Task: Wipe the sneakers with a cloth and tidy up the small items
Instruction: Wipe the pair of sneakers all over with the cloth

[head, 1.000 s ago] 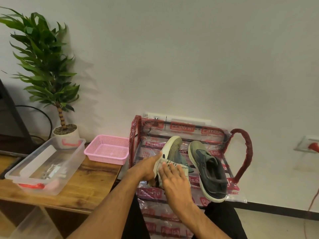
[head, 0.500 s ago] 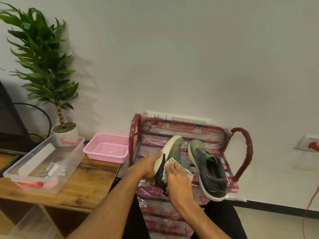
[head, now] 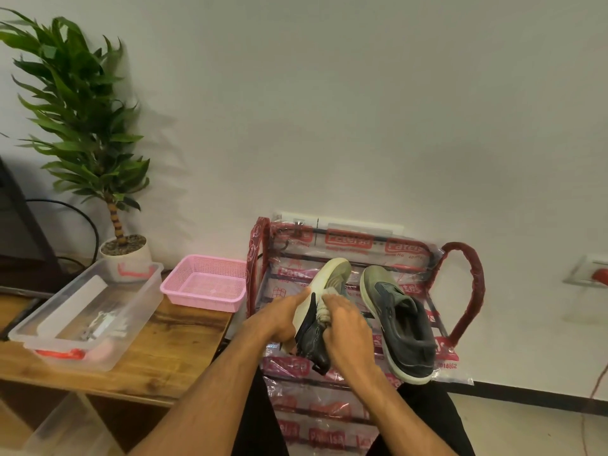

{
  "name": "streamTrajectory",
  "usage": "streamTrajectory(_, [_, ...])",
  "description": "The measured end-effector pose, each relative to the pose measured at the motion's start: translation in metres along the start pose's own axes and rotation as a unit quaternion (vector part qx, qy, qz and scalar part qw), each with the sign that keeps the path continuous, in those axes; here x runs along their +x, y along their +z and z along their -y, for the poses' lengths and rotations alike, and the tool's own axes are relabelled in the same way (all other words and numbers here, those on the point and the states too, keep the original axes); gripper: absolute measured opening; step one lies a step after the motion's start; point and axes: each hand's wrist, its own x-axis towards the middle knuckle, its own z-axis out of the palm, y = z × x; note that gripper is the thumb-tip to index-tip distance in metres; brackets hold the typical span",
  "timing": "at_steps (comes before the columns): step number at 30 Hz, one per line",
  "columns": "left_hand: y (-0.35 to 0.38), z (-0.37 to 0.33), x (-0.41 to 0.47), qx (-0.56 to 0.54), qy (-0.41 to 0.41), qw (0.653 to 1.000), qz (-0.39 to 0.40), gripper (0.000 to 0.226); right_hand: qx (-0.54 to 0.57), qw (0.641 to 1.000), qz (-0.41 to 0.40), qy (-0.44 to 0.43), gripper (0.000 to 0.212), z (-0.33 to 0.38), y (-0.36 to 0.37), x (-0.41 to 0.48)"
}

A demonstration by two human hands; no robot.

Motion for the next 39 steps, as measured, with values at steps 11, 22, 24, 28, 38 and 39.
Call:
streamTrajectory(11, [0.003,0.002,0.003,0.006,0.021,1.000,-0.014,0.096,-0.148,0.975,0.104,-0.127,0.083,0.009,0.025,-0.018])
streamTrajectory(22, [0.002,0.000,0.002,0.012,0.016,1.000,-0.008,0.115,-0.124,0.978,0.119,-0.115,0.076,0.017,0.010,-0.002])
streamTrajectory(24, [0.003,-0.001,0.001,0.023,0.011,1.000,-0.007,0.115,-0.120,0.977,0.115,-0.136,0.078,0.011,0.011,-0.014])
streamTrajectory(28, [0.005,-0.003,0.001,0.026,0.008,1.000,-0.013,0.114,-0.120,0.977,0.119,-0.134,0.082,0.003,0.010,-0.003])
streamTrajectory(38, [0.000,0.001,0.000,-0.015,0.028,0.999,-0.017,0.107,-0.142,0.978,0.129,-0.086,0.064,0.023,0.005,0.020])
streamTrajectory(39, [0.000,0.001,0.000,-0.011,0.026,0.999,-0.017,0.107,-0.138,0.978,0.133,-0.079,0.068,0.021,0.003,0.014])
